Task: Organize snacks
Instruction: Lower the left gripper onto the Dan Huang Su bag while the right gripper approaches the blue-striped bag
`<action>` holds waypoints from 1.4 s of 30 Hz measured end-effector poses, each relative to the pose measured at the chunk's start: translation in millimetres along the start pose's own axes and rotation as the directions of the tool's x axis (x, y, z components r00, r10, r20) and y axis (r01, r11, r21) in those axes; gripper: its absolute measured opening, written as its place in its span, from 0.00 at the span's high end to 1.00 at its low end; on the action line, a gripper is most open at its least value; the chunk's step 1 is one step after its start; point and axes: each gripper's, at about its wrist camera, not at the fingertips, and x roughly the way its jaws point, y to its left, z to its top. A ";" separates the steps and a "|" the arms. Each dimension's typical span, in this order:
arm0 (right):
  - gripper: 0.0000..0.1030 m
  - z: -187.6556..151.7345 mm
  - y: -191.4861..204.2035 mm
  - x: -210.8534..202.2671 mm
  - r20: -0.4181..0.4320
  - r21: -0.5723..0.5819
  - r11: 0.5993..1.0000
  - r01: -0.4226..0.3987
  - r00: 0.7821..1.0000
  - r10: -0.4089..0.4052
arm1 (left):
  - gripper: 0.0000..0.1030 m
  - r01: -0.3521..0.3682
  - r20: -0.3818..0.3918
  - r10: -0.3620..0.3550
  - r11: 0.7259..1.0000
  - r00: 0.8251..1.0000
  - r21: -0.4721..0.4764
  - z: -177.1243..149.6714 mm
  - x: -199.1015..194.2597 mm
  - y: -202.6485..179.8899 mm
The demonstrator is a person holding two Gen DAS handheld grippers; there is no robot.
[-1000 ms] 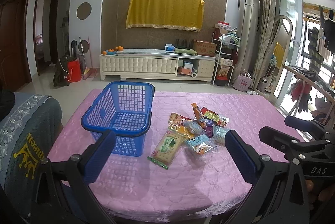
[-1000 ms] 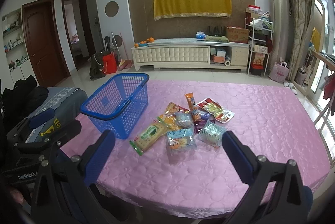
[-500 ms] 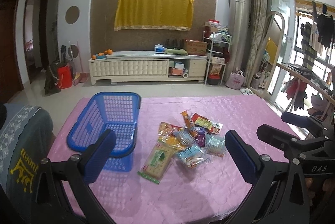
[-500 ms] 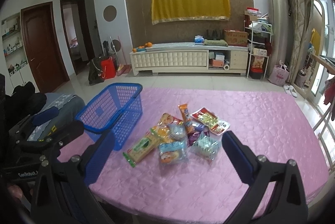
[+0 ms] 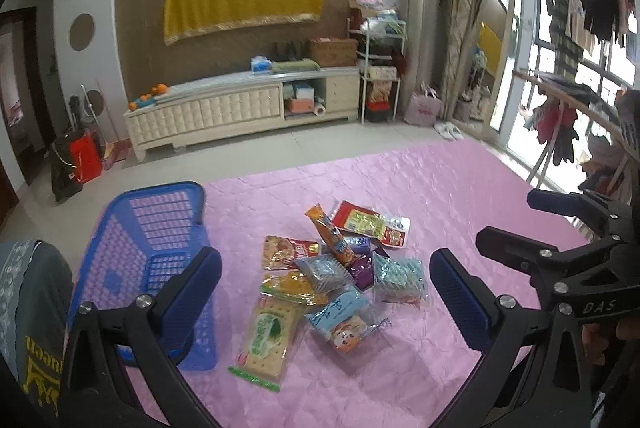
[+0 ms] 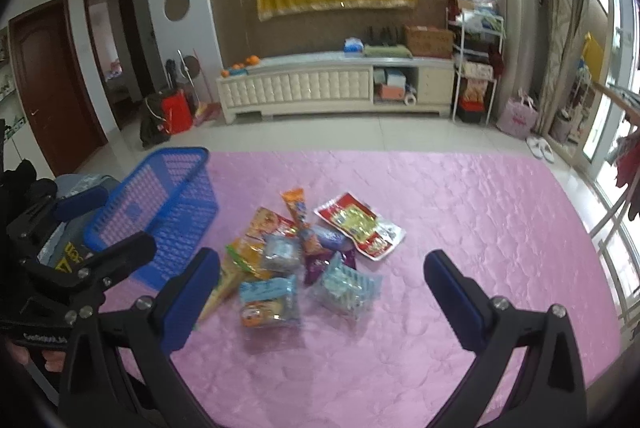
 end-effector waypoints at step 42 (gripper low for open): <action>0.00 -49.8 -66.1 153.9 -0.383 -0.192 0.973 -0.131 0.922 0.049 | 0.00 -0.081 -0.524 -0.059 0.968 0.850 -0.239 -83.2 190.9 -12.6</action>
